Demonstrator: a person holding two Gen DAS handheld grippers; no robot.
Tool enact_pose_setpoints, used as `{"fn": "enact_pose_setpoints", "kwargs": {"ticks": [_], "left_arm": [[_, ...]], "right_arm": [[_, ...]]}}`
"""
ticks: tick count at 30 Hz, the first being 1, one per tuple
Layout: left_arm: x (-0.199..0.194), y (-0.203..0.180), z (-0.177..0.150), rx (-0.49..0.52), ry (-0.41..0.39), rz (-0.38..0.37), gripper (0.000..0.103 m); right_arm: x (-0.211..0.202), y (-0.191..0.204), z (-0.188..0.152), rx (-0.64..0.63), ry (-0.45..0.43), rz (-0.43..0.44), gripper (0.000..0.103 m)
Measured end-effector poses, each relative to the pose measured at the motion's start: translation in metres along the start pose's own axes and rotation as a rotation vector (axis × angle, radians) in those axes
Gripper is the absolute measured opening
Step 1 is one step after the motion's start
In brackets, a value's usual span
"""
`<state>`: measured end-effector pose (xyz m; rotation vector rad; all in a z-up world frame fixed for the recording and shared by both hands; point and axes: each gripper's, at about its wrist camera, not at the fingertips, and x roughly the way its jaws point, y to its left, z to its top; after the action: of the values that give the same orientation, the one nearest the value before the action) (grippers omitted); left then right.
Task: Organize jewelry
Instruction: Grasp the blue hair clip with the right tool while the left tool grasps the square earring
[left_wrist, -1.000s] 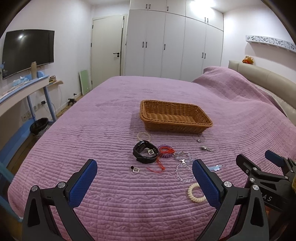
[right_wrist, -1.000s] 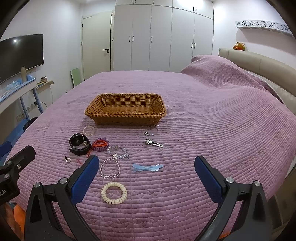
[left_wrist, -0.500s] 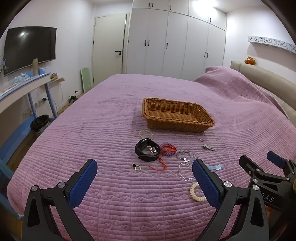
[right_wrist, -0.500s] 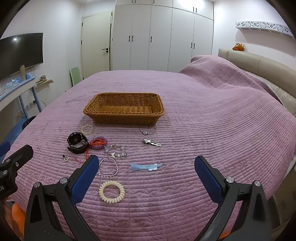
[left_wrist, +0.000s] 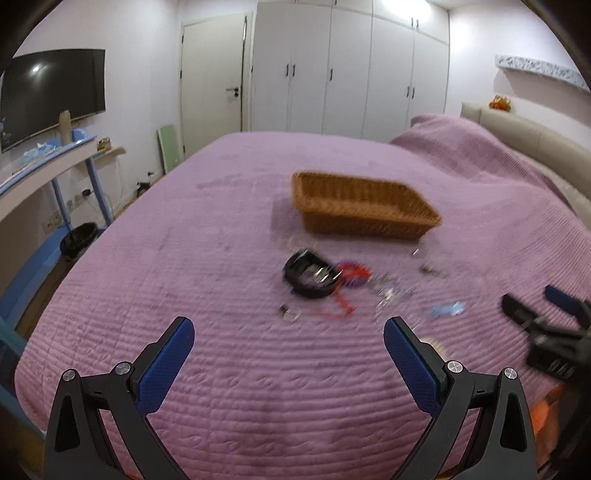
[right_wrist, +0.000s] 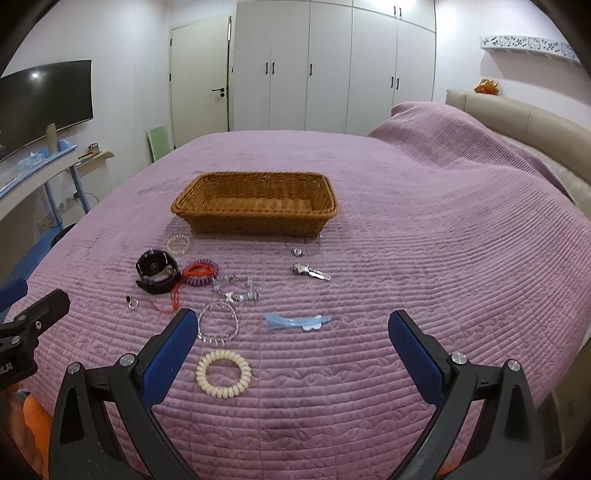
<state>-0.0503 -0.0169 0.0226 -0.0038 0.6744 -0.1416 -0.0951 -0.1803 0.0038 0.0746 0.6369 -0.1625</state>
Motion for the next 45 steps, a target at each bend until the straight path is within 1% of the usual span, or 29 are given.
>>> {"fn": "enact_pose_setpoints", "kwargs": {"ticks": [2, 4, 5, 6, 7, 10, 13, 18, 19, 20, 21, 22, 23, 24, 25, 27, 28, 31, 33, 36, 38, 42, 45], "left_arm": [[0.013, 0.013, -0.008, -0.008, 0.032, 0.006, 0.102], [0.025, 0.022, -0.014, -0.014, 0.056, 0.018, 0.102], [0.031, 0.026, -0.016, -0.015, 0.069, 0.015, 0.102], [0.036, 0.029, -0.017, -0.021, 0.081, 0.006, 0.102], [0.039, 0.031, -0.019, -0.026, 0.087, -0.002, 0.102], [0.051, 0.031, -0.022, -0.024, 0.104, -0.022, 0.102], [0.061, 0.023, -0.027, 0.003, 0.115, -0.026, 0.101], [0.079, 0.018, -0.029, 0.006, 0.152, -0.057, 0.091], [0.081, 0.019, -0.029, 0.007, 0.153, -0.059, 0.09], [0.084, 0.019, -0.029, 0.01, 0.155, -0.059, 0.085], [0.087, 0.019, -0.028, 0.013, 0.16, -0.058, 0.077], [0.091, 0.019, -0.028, 0.014, 0.172, -0.058, 0.073], [0.095, 0.02, -0.028, 0.015, 0.184, -0.062, 0.069], [0.099, 0.02, -0.028, 0.013, 0.194, -0.067, 0.069], [0.103, 0.02, -0.028, 0.012, 0.201, -0.068, 0.068], [0.109, 0.021, -0.029, 0.011, 0.213, -0.067, 0.068], [0.112, 0.02, -0.029, 0.011, 0.218, -0.065, 0.068], [0.118, 0.02, -0.028, 0.004, 0.229, -0.072, 0.068], [0.124, 0.019, -0.026, -0.001, 0.23, -0.07, 0.068], [0.13, 0.018, -0.025, -0.002, 0.236, -0.066, 0.067], [0.134, 0.015, -0.024, 0.003, 0.24, -0.059, 0.066], [0.139, 0.013, -0.019, 0.006, 0.242, -0.053, 0.066], [0.144, 0.012, -0.017, 0.007, 0.244, -0.049, 0.066]], "right_arm": [[0.007, -0.005, -0.008, 0.006, 0.014, 0.012, 0.103], [0.015, -0.007, -0.016, 0.002, 0.036, 0.045, 0.103], [0.02, -0.007, -0.02, 0.003, 0.053, 0.06, 0.102], [0.025, -0.008, -0.024, 0.006, 0.066, 0.075, 0.096], [0.03, -0.009, -0.028, 0.007, 0.083, 0.093, 0.093], [0.039, -0.011, -0.034, 0.015, 0.106, 0.105, 0.092], [0.046, -0.015, -0.035, 0.02, 0.103, 0.109, 0.09], [0.06, -0.025, -0.032, 0.033, 0.104, 0.128, 0.089], [0.064, -0.027, -0.031, 0.029, 0.107, 0.132, 0.087], [0.068, -0.029, -0.03, 0.023, 0.112, 0.138, 0.084], [0.075, -0.03, -0.029, 0.013, 0.129, 0.145, 0.074], [0.08, -0.031, -0.029, 0.008, 0.141, 0.148, 0.063], [0.086, -0.032, -0.029, -0.001, 0.159, 0.155, 0.059], [0.092, -0.034, -0.028, -0.009, 0.177, 0.172, 0.057], [0.096, -0.034, -0.028, -0.021, 0.183, 0.183, 0.057], [0.104, -0.032, -0.024, -0.083, 0.201, 0.22, 0.057], [0.109, -0.03, -0.021, -0.127, 0.212, 0.237, 0.057], [0.119, -0.027, -0.007, -0.26, 0.203, 0.253, 0.057], [0.129, -0.029, -0.003, -0.305, 0.226, 0.279, 0.057], [0.146, -0.028, -0.001, -0.367, 0.265, 0.343, 0.057], [0.156, -0.025, -0.001, -0.413, 0.28, 0.356, 0.056], [0.169, -0.026, 0.001, -0.395, 0.287, 0.399, 0.052], [0.171, -0.026, 0.001, -0.374, 0.278, 0.395, 0.051]]}}
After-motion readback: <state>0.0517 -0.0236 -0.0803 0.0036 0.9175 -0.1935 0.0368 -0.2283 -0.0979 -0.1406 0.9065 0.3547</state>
